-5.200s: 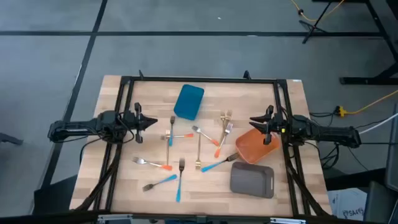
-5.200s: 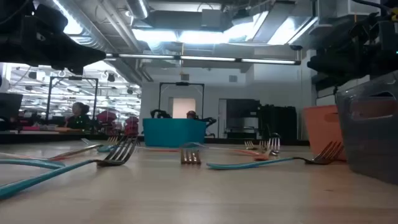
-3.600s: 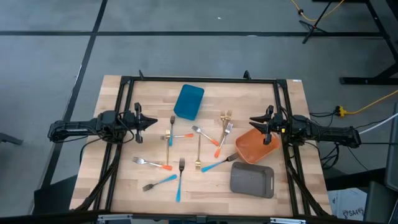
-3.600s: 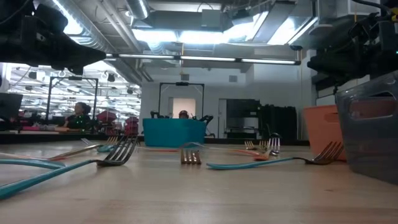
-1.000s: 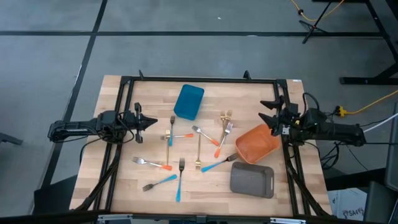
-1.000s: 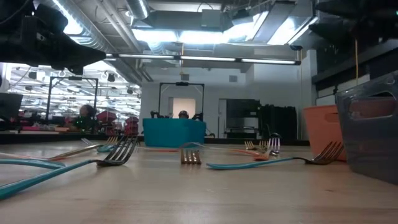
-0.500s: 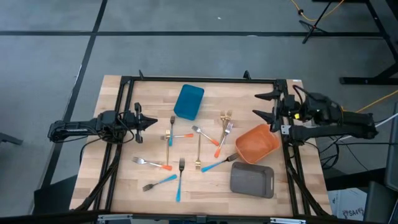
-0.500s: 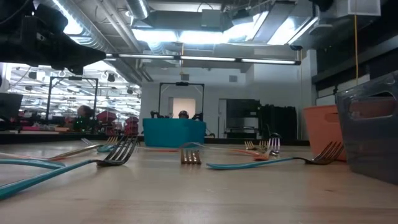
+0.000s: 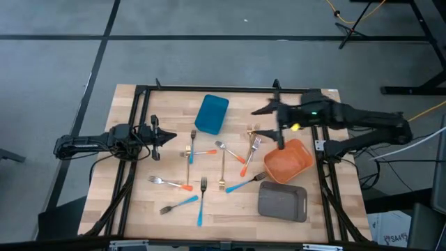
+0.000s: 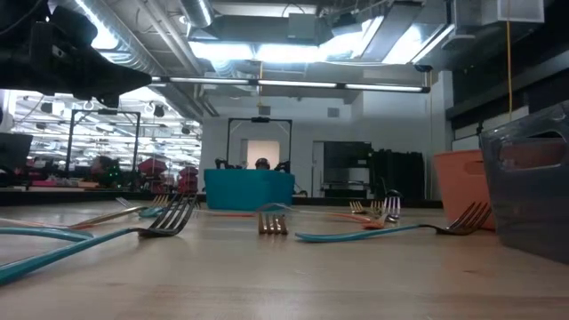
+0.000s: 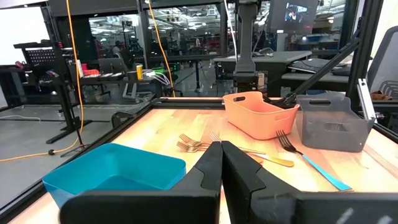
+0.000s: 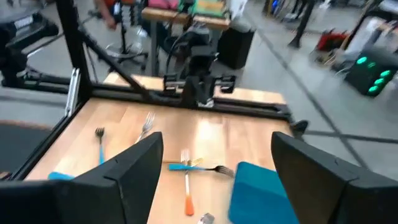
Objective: Sort silverware by color (type)
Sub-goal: Put the right blue fork into the black bin
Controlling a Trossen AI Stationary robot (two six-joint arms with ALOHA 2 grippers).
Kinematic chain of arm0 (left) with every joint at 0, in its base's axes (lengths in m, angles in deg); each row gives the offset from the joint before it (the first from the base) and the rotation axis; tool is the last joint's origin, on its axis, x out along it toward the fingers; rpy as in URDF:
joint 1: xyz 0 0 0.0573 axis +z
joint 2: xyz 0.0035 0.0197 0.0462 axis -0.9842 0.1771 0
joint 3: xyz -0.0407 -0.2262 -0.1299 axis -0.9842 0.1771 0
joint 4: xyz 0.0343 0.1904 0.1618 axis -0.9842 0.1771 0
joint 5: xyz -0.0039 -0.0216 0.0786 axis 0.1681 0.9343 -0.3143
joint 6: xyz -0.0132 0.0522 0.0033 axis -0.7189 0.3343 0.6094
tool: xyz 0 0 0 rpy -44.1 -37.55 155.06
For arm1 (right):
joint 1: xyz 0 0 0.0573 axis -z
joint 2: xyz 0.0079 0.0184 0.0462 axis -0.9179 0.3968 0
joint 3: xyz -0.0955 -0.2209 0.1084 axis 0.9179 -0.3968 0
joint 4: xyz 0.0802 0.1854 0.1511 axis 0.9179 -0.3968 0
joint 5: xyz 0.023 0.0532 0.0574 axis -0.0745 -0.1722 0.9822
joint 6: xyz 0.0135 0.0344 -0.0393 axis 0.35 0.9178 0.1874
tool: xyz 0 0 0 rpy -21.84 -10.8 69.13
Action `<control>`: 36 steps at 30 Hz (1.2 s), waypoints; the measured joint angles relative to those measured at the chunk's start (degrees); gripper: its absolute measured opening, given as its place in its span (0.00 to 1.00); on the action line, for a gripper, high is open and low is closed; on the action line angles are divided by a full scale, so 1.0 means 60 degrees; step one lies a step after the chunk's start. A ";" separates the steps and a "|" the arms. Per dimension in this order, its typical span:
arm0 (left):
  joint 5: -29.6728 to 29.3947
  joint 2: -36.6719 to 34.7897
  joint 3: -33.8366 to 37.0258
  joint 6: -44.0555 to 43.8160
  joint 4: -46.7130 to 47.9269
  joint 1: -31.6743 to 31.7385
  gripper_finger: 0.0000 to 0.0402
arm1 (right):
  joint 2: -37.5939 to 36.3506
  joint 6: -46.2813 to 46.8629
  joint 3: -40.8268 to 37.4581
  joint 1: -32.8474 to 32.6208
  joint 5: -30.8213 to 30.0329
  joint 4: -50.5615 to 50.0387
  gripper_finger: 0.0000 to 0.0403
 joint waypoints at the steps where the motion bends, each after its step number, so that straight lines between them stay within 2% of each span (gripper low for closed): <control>1: -0.0002 0.0000 0.0000 -0.0002 0.0001 0.0002 0.00 | 0.0326 0.0006 0.0217 0.0000 0.0105 -0.0217 0.72; 7: 0.0000 -0.0002 -0.0002 -0.0013 0.0003 0.0002 0.00 | 0.2133 0.0010 0.1243 -0.0007 0.1002 -0.1007 0.72; 11: -0.0003 -0.0002 -0.0001 -0.0015 0.0000 0.0002 0.00 | 0.3063 0.0004 0.1418 -0.0167 0.1524 -0.1445 0.72; 19: 0.0001 -0.0004 -0.0003 -0.0017 0.0000 0.0002 0.00 | 0.4437 0.0004 0.1426 -0.1040 0.1542 -0.2025 0.72; 30: 0.0004 0.0000 0.0000 -0.0042 0.0004 -0.0001 0.00 | 0.5682 -0.0031 0.1429 -0.2129 0.1521 -0.2316 0.72; 36: 0.0004 -0.0004 -0.0003 -0.0049 0.0003 0.0002 0.00 | 0.6115 -0.0284 0.1429 -0.2623 0.0666 -0.2707 0.72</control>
